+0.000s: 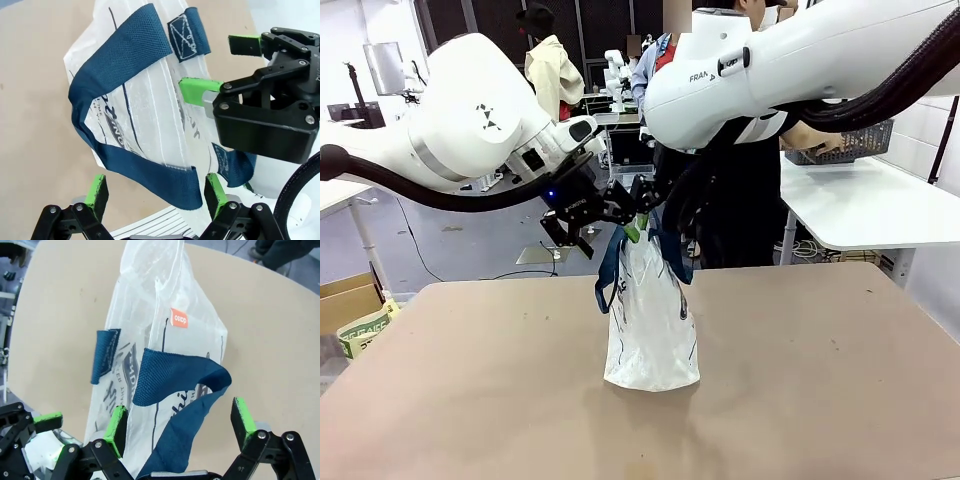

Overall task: Transfer purchased items from the store into the shopping bag.
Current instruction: Open the Reusable shopping bag in the center of the table, then move the Reusable shopping bag to the right side of the table.

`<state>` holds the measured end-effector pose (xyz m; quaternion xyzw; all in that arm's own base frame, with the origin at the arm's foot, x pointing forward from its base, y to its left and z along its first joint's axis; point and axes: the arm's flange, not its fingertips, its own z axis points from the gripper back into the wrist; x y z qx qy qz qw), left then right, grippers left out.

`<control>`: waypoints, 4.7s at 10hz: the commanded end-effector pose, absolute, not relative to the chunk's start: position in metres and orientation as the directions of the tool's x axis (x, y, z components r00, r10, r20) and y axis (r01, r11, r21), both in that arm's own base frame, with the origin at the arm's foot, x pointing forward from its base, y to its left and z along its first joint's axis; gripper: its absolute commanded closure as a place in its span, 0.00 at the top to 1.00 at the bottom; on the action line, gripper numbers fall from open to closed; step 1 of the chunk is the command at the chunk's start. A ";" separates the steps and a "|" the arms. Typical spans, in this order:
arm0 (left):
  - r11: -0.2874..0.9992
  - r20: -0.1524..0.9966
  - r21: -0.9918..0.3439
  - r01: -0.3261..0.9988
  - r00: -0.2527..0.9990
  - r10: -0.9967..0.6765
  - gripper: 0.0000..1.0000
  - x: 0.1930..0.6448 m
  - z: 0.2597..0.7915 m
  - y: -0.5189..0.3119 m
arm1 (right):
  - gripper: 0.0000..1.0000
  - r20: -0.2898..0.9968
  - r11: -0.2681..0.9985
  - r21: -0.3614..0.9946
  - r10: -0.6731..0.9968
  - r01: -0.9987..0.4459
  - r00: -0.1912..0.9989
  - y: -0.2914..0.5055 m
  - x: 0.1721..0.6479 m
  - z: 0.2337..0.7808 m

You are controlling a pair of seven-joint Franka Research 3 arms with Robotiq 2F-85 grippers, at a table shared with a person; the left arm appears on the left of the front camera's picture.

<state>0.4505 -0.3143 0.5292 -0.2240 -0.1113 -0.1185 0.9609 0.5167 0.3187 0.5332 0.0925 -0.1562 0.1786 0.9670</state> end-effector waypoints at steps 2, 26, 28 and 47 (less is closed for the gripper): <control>0.865 0.232 -0.444 0.232 0.963 -0.139 1.00 0.460 0.520 -0.315 | 1.00 0.295 0.911 0.163 0.322 -0.379 0.900 0.310 0.513 0.521; 0.952 0.276 -0.175 0.249 0.941 -0.196 0.00 0.460 0.515 -0.215 | 0.00 0.245 0.885 -0.101 0.464 -0.454 0.851 0.265 0.500 0.535; 0.952 0.269 -0.093 0.293 0.928 -0.259 0.00 0.463 0.514 -0.209 | 0.00 0.220 0.856 -0.131 0.517 -0.500 0.827 0.264 0.501 0.528; 0.916 0.343 -0.173 0.361 0.894 -0.287 0.00 0.484 0.503 -0.225 | 0.00 0.247 0.850 -0.127 0.526 -0.511 0.814 0.275 0.507 0.522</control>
